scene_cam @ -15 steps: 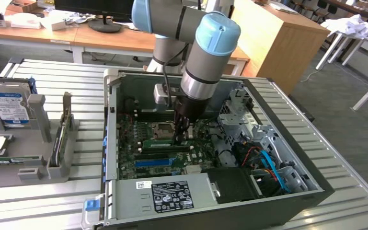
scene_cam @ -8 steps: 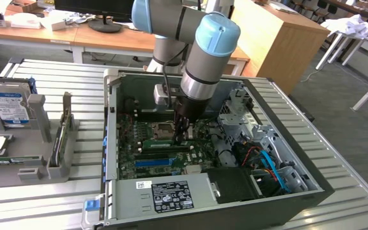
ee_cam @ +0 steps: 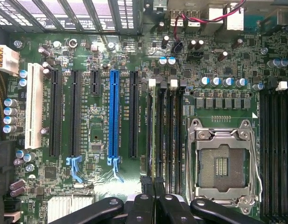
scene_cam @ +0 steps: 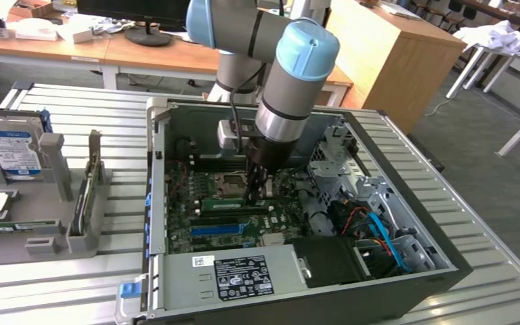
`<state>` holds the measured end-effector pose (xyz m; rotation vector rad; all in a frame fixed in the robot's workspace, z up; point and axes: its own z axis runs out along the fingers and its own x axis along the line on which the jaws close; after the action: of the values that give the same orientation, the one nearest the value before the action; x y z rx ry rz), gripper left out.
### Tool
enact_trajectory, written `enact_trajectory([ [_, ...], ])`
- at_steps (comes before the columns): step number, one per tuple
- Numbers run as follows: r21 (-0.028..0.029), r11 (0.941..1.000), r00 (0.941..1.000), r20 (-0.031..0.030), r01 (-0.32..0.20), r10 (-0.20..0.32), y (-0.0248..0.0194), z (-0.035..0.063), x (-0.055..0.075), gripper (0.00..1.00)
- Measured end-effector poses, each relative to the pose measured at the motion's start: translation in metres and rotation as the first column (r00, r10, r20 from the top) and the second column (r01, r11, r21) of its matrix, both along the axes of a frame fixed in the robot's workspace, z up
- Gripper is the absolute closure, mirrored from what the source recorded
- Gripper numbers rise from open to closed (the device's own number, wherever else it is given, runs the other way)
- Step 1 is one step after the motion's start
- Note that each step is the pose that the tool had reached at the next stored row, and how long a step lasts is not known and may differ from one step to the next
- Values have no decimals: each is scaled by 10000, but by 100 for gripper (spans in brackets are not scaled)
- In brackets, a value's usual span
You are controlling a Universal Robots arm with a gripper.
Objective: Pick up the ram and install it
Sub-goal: 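Insert the ram into the slot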
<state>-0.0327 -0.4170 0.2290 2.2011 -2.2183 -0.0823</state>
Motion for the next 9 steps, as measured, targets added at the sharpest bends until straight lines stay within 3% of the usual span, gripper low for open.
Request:
enact_trajectory([
  [9, -1, 10000, 10000, -1, -1, 1, 0, -10, 0, 88],
])
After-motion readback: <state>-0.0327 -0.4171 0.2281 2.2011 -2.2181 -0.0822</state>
